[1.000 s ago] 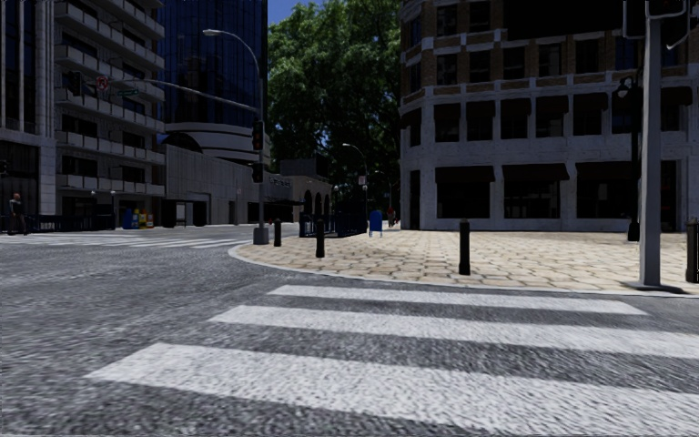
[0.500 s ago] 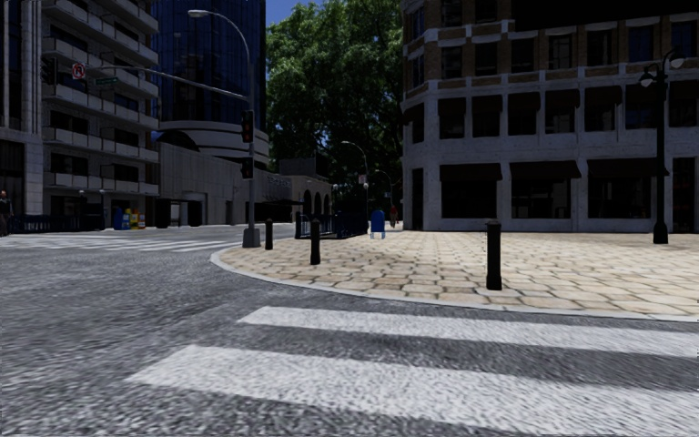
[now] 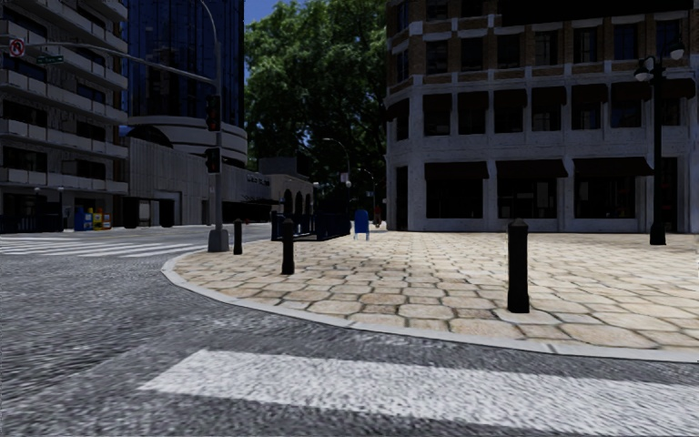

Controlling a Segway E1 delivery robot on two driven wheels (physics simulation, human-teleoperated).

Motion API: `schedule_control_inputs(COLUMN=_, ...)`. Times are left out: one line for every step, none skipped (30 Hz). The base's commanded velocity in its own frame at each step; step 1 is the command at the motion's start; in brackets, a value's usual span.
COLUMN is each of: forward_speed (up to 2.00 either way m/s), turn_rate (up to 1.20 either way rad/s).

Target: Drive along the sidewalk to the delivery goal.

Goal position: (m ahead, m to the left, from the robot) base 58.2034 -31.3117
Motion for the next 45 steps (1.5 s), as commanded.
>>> schedule_control_inputs(forward_speed=2.00, turn_rate=-0.33)
schedule_control_inputs(forward_speed=2.00, turn_rate=-0.33)
schedule_control_inputs(forward_speed=2.00, turn_rate=-0.33)
schedule_control_inputs(forward_speed=2.00, turn_rate=-0.33)
schedule_control_inputs(forward_speed=2.00, turn_rate=-0.33)
schedule_control_inputs(forward_speed=2.00, turn_rate=-0.33)
schedule_control_inputs(forward_speed=2.00, turn_rate=-0.33)
schedule_control_inputs(forward_speed=2.00, turn_rate=-0.33)
schedule_control_inputs(forward_speed=2.00, turn_rate=-0.33)
schedule_control_inputs(forward_speed=2.00, turn_rate=-0.33)
schedule_control_inputs(forward_speed=2.00, turn_rate=-0.33)
schedule_control_inputs(forward_speed=2.00, turn_rate=-0.33)
schedule_control_inputs(forward_speed=2.00, turn_rate=-0.33)
schedule_control_inputs(forward_speed=2.00, turn_rate=-0.33)
schedule_control_inputs(forward_speed=2.00, turn_rate=-0.34)
schedule_control_inputs(forward_speed=2.00, turn_rate=-0.34)
schedule_control_inputs(forward_speed=2.00, turn_rate=-0.34)
schedule_control_inputs(forward_speed=2.00, turn_rate=-0.34)
schedule_control_inputs(forward_speed=2.00, turn_rate=-0.34)
schedule_control_inputs(forward_speed=2.00, turn_rate=-0.34)
schedule_control_inputs(forward_speed=2.00, turn_rate=-0.34)
schedule_control_inputs(forward_speed=2.00, turn_rate=-0.34)
schedule_control_inputs(forward_speed=2.00, turn_rate=-0.34)
schedule_control_inputs(forward_speed=1.94, turn_rate=-0.34)
schedule_control_inputs(forward_speed=1.82, turn_rate=-0.29)
schedule_control_inputs(forward_speed=1.72, turn_rate=-0.22)
schedule_control_inputs(forward_speed=1.72, turn_rate=-0.22)
schedule_control_inputs(forward_speed=1.67, turn_rate=-0.10)
schedule_control_inputs(forward_speed=1.63, turn_rate=0.00)
schedule_control_inputs(forward_speed=1.47, turn_rate=0.00)
schedule_control_inputs(forward_speed=1.29, turn_rate=0.00)
schedule_control_inputs(forward_speed=1.29, turn_rate=0.00)
schedule_control_inputs(forward_speed=1.17, turn_rate=0.00)
schedule_control_inputs(forward_speed=1.12, turn_rate=0.00)
schedule_control_inputs(forward_speed=1.11, turn_rate=0.00)
schedule_control_inputs(forward_speed=1.11, turn_rate=0.00)
schedule_control_inputs(forward_speed=1.10, turn_rate=0.00)
schedule_control_inputs(forward_speed=1.10, turn_rate=0.00)
schedule_control_inputs(forward_speed=1.10, turn_rate=0.00)
schedule_control_inputs(forward_speed=1.10, turn_rate=0.00)
schedule_control_inputs(forward_speed=1.10, turn_rate=0.00)
schedule_control_inputs(forward_speed=1.10, turn_rate=0.00)
schedule_control_inputs(forward_speed=1.10, turn_rate=0.00)
schedule_control_inputs(forward_speed=1.10, turn_rate=0.00)
schedule_control_inputs(forward_speed=1.11, turn_rate=0.00)
